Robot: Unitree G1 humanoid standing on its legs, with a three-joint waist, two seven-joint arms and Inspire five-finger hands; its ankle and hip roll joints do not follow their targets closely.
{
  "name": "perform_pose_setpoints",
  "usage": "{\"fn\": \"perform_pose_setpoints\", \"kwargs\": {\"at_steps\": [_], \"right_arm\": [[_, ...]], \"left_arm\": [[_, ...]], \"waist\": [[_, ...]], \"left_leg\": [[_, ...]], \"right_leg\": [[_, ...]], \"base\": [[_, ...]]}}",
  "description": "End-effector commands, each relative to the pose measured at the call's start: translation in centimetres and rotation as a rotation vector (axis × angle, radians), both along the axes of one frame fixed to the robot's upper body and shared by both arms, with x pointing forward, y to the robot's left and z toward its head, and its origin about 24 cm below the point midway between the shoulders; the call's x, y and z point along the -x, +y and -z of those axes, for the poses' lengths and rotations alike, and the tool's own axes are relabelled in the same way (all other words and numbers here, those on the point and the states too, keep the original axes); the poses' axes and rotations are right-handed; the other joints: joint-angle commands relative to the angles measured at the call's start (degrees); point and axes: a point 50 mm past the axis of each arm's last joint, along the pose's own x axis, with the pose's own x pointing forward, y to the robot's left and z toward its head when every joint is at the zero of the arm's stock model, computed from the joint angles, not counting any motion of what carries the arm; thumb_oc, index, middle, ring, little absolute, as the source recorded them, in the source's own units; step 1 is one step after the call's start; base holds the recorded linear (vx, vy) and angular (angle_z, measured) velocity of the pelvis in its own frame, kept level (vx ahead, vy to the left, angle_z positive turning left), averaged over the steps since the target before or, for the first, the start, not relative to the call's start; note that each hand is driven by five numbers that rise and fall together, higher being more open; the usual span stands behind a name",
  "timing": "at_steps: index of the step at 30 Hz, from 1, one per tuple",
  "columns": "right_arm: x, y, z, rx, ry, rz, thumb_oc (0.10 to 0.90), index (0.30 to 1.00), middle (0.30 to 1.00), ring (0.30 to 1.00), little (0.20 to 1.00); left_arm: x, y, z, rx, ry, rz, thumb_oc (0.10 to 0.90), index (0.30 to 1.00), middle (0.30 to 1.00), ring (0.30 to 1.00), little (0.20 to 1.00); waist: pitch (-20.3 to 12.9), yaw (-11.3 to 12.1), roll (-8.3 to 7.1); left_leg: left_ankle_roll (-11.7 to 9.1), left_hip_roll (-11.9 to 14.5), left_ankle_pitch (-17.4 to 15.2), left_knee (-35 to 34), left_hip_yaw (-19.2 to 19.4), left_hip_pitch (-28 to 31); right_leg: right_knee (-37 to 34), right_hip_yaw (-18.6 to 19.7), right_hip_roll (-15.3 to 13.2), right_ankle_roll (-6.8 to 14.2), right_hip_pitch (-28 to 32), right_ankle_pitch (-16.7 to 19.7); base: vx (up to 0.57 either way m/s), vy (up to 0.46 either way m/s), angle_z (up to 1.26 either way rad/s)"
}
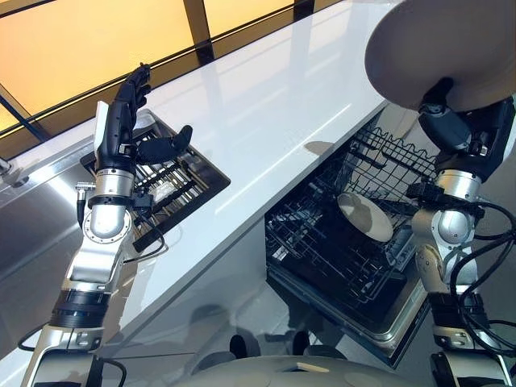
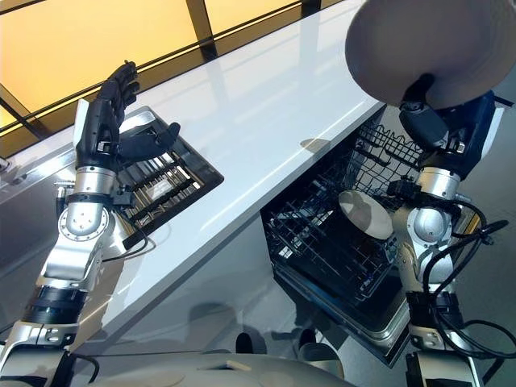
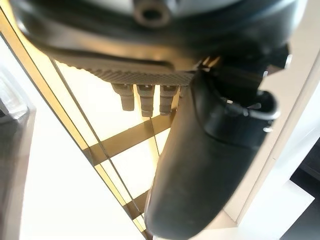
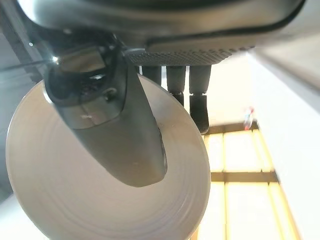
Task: Pick up plates and place into dishwasher.
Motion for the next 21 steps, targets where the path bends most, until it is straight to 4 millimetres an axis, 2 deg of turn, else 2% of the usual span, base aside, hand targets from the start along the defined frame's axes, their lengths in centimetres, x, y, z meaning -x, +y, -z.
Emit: {"fn": "perform_pose_setpoints", "kwargs": {"at_steps": [1,5,11,14,21], "right_arm": [[1.4,-2.2,-4.0,0.221,-0.151,0.197,0.1,0.3,0.3,0.3,0.2],[1.7,-4.9,-2.1,0.327,0.063,0.335,0.1,0.3,0.3,0.3,0.2],[2.2,-7.6,1.5,0.499,0.45,0.397,0.1,0.3,0.3,0.3,0.2],[2.6,-8.2,2.2,0.591,0.556,0.424,0.1,0.3,0.3,0.3,0.2],[2.3,-8.0,2.0,0.764,0.658,0.408,0.1,0.3,0.3,0.3,0.2]], "left_arm": [[0.5,3.0,-3.8,-0.042,-0.172,-0.108,0.8,0.9,0.9,0.9,0.9],[1.2,4.4,-3.3,-0.023,-0.157,-0.155,0.8,0.9,0.9,0.9,0.9],[2.6,6.4,-3.5,-0.053,-0.166,-0.24,0.8,0.9,0.9,0.9,0.9],[2.9,7.2,-3.8,-0.061,-0.165,-0.277,0.8,0.9,0.9,0.9,0.9],[3.1,7.9,-3.9,-0.058,-0.164,-0.31,0.8,0.9,0.9,0.9,0.9]], "waist": [[-5.2,0.1,-1.3],[-5.1,-0.2,-1.48],[-4.7,-1.2,-1.71],[-4.4,-1.7,-1.83],[-4.0,-2.1,-1.67]], "left_leg": [[2.5,-4.1,-7.8,0.2,0.8,1.4],[2.5,-4.0,-7.7,0.2,1.1,1.3],[2.5,-3.8,-7.6,0.2,1.8,1.1],[2.5,-3.8,-7.7,0.2,2.1,1.0],[2.4,-3.7,-7.6,0.2,2.6,1.1]], "right_leg": [[2.8,-0.9,2.8,1.9,0.5,-5.6],[3.0,-0.5,2.8,2.1,0.2,-5.6],[3.4,0.0,2.9,2.2,-0.3,-5.7],[3.5,0.4,3.0,2.2,-0.6,-5.7],[3.7,0.6,3.0,2.4,-0.8,-5.6]], "base": [[0.0,0.0,0.0],[0.0,0.007,-0.03],[0.0,0.007,-0.02],[-0.02,-0.005,-0.04],[-0.01,0.003,-0.05]]}}
